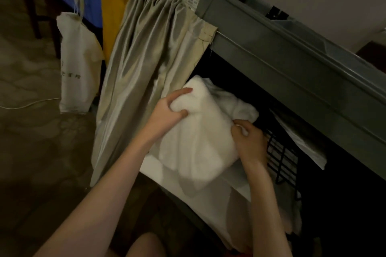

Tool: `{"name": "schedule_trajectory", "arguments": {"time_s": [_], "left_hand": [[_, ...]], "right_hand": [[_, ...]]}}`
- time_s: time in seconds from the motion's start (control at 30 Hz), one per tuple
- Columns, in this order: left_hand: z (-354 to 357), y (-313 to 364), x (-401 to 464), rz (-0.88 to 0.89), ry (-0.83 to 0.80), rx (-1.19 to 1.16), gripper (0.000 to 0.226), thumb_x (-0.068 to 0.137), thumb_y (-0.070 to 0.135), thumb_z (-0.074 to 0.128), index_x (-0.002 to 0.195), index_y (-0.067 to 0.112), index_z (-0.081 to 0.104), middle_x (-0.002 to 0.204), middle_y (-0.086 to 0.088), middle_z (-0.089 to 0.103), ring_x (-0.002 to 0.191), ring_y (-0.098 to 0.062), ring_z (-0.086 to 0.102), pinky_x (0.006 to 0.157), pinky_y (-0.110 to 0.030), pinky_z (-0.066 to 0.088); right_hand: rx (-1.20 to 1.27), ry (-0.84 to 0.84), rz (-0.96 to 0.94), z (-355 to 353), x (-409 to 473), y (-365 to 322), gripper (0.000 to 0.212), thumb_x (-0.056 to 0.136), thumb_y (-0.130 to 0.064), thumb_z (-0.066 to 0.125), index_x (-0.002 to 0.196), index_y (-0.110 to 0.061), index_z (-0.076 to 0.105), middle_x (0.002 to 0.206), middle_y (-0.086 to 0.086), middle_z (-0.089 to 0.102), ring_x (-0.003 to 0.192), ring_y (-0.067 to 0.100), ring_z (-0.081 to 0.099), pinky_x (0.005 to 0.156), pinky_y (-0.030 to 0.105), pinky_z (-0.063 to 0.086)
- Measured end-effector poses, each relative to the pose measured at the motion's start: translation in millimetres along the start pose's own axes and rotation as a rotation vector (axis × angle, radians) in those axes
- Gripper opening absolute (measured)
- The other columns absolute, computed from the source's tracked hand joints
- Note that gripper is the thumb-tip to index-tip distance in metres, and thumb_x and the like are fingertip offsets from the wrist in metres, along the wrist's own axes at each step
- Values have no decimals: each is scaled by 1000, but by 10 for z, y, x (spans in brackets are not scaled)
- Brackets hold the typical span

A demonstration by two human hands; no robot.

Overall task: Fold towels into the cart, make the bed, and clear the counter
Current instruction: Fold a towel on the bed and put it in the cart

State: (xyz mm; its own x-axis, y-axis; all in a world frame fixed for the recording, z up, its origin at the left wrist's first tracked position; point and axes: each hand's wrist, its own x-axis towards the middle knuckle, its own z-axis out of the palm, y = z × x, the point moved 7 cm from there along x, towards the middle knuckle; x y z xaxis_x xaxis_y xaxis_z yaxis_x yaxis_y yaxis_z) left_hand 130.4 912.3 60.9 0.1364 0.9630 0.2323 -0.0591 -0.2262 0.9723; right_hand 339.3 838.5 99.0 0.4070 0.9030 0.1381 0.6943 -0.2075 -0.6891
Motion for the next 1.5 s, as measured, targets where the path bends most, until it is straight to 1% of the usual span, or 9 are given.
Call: {"name": "schedule_trajectory", "arguments": {"time_s": [0.1, 0.3, 0.43, 0.8, 0.97, 1.07, 1.27, 1.4, 1.5], "left_hand": [[-136, 64, -184, -24, -40, 32, 54, 82, -3, 61, 126, 27, 57, 123, 16, 52, 99, 16, 51, 80, 4, 36], [-338, 174, -450, -68, -65, 71, 53, 83, 2, 61, 125, 33, 56, 125, 21, 50, 106, 16, 48, 86, 3, 36], [-466, 228, -601, -106, -70, 92, 53, 82, 3, 62, 120, 40, 56, 124, 22, 51, 109, 11, 47, 82, 3, 36], [-570, 388, -745, -139, -57, 132, 52, 82, 4, 64, 119, 40, 59, 120, 22, 51, 105, 9, 48, 73, 8, 34], [-632, 423, -812, -142, -76, 146, 51, 83, 4, 63, 118, 40, 58, 111, 35, 48, 99, 15, 48, 75, 6, 35], [-631, 451, -791, -140, -64, 138, 51, 83, 3, 63, 118, 40, 59, 106, 38, 46, 89, 28, 45, 71, 7, 35], [-474, 649, -583, -93, -88, 187, 52, 82, 3, 62, 121, 38, 57, 119, 20, 53, 100, 15, 51, 69, 7, 33], [-297, 843, -323, -161, -197, 193, 55, 85, 6, 58, 130, 37, 53, 97, 17, 56, 63, 15, 56, 57, -1, 43], [-177, 899, -121, -217, -258, 216, 56, 87, 10, 55, 134, 38, 49, 97, 15, 53, 72, 5, 56, 57, -5, 45]], "right_hand": [[-9, -45, 63, 14, -103, -36, 24, 92, -20, 50, 109, -21, 67, 102, 5, 65, 96, 25, 57, 82, 27, 46], [54, -25, -34, -4, -503, -236, 27, 86, -11, 50, 61, -18, 56, 52, -14, 48, 55, 5, 39, 49, 16, 29], [37, -44, -29, 11, -694, -297, 23, 88, -15, 48, 91, -8, 69, 84, 12, 67, 65, 11, 50, 56, 20, 37], [115, -82, 23, 14, -877, -345, 27, 87, -15, 53, 108, -17, 69, 84, -10, 63, 73, -3, 54, 53, 3, 38], [114, -77, 6, 69, -954, -326, 24, 86, -15, 54, 104, -22, 69, 85, -8, 63, 75, 2, 55, 58, 9, 42], [142, -24, -1, 51, -931, -285, 33, 89, -15, 49, 117, -24, 63, 110, 0, 58, 93, 11, 53, 73, 21, 43], [500, 19, 130, -47, -789, -208, 41, 93, -3, 40, 119, -30, 57, 105, 6, 61, 77, 14, 58, 62, 21, 49], [784, 17, 243, -81, -624, -187, 46, 94, 3, 39, 125, -28, 54, 100, -2, 61, 90, 13, 62, 72, 25, 56], [860, 64, 269, -91, -440, -137, 48, 95, 5, 39, 122, -31, 57, 104, -5, 58, 91, 9, 60, 71, 20, 56]]}}
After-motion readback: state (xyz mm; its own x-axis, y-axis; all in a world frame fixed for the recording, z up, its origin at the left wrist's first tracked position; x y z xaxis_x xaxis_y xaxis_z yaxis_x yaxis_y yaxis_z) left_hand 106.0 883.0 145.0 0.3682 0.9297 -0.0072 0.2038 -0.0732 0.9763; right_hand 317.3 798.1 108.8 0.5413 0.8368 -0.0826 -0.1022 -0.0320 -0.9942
